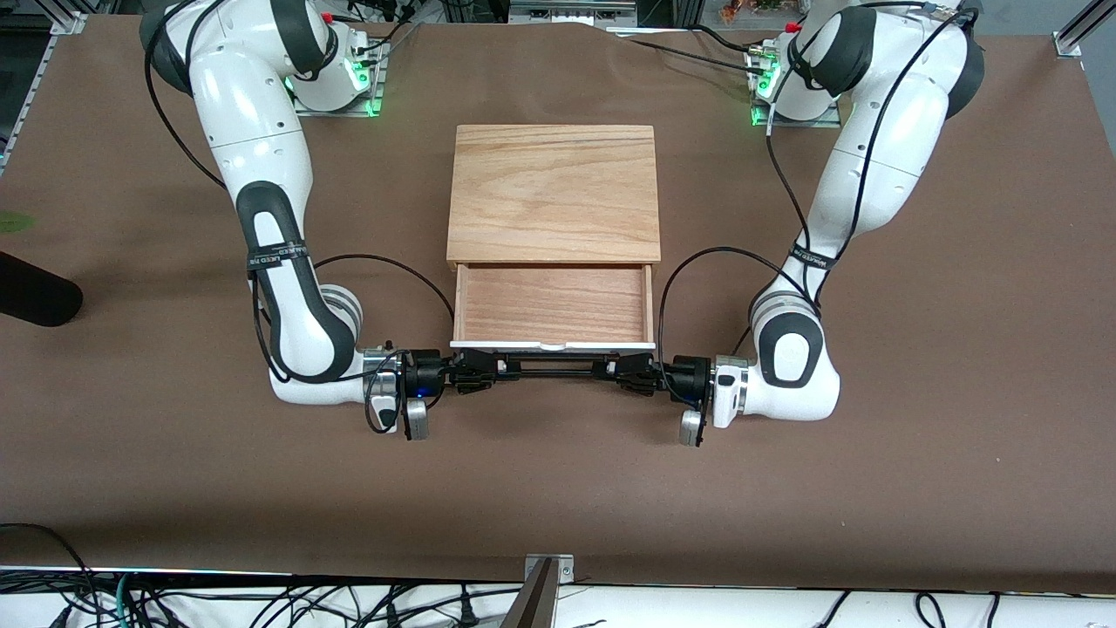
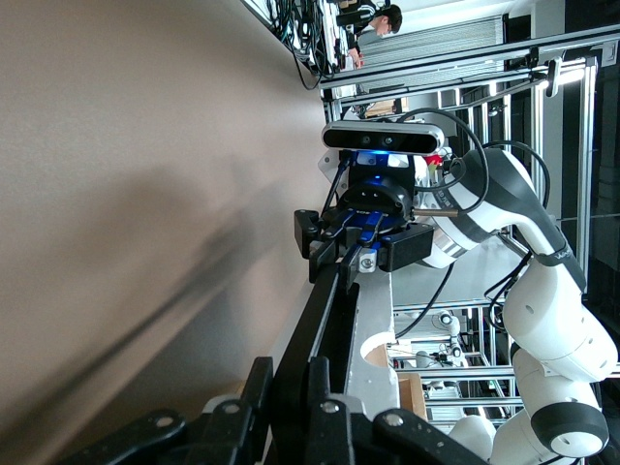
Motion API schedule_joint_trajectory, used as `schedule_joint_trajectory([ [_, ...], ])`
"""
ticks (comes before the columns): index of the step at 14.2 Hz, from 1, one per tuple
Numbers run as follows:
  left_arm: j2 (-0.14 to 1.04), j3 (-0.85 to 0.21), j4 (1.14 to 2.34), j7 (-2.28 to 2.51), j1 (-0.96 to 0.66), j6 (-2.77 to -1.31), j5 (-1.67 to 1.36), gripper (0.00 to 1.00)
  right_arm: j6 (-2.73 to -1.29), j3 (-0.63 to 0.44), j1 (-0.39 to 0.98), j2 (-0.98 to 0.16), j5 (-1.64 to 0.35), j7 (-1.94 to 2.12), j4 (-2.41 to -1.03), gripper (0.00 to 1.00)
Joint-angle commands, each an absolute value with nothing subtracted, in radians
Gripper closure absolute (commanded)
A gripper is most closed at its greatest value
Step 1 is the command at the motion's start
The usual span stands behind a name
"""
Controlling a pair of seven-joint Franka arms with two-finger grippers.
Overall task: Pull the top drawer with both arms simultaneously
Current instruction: 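Pull the handle out with the left gripper while the right gripper pulls, then open the left gripper off the handle while the right gripper releases it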
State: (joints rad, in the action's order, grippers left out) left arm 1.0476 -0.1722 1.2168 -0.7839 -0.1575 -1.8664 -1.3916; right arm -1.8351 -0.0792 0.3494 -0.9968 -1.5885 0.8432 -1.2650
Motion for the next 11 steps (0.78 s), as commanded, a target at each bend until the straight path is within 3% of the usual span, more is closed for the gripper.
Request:
schedule_joint_trajectory([
  [1, 1.094, -0.126, 1.134, -0.744, -0.14, -1.928, -1.361, 0.98, -1.789, -0.084, 0.325, -1.005, -1.569, 0.811, -1.261, 1.0],
  [3, 1.092, -0.126, 1.137, -0.744, -0.138, -1.928, -1.359, 0.89, -1.786, -0.083, 0.325, -1.006, -1.569, 0.81, -1.264, 0.91],
  [4, 1.089, -0.126, 1.141, -0.742, -0.138, -1.927, -1.359, 0.73, -1.783, -0.083, 0.325, -1.006, -1.568, 0.811, -1.264, 0.81],
  [5, 1.089, -0.126, 1.143, -0.744, -0.138, -1.927, -1.358, 0.38, -1.778, -0.083, 0.327, -0.999, -1.569, 0.81, -1.264, 0.49],
  [6, 1.089, -0.126, 1.146, -0.744, -0.138, -1.927, -1.358, 0.28, -1.778, -0.083, 0.327, -0.999, -1.571, 0.81, -1.266, 0.01],
  [11, 1.083, -0.127, 1.147, -0.742, -0.138, -1.927, -1.358, 0.16, -1.773, -0.086, 0.327, -0.986, -1.559, 0.811, -1.266, 0.0],
])
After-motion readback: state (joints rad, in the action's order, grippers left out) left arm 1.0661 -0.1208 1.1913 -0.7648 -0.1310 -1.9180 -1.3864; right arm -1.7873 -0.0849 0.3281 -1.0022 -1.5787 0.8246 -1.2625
